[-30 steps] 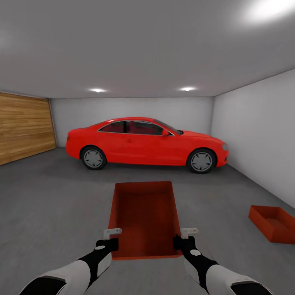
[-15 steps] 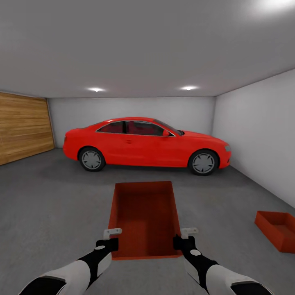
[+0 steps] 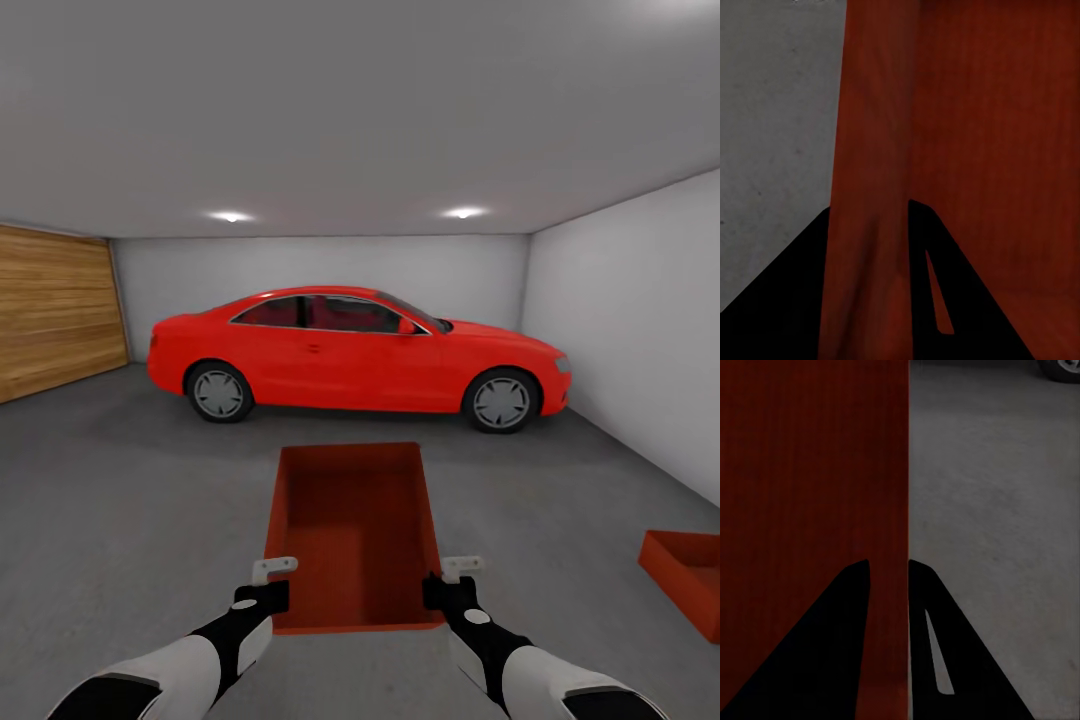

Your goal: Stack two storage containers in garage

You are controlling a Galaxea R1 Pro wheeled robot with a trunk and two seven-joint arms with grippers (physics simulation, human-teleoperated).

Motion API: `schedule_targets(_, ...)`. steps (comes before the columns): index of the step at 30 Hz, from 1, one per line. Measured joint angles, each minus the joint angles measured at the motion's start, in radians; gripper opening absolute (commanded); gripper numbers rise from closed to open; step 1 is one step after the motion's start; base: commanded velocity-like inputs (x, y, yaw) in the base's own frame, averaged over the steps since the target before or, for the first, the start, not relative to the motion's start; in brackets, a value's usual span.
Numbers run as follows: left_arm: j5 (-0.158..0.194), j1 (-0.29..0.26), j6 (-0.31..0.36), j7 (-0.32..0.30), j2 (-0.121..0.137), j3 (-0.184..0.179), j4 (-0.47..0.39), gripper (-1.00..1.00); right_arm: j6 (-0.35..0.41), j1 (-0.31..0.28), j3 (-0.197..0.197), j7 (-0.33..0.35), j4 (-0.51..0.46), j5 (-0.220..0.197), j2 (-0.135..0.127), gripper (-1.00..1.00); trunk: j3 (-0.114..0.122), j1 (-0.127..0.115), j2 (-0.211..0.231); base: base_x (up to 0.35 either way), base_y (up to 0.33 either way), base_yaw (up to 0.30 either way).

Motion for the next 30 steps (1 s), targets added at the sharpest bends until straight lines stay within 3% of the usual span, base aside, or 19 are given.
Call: schedule_targets(30,0.000,0.000,0.000,0.000,0.000,0.000,0.000,-1.00,0.000,0.000,0.000,0.000,0.000,0.000,0.000,-1.00,0.000,0.000,0.000,0.320,0.000,0.000)
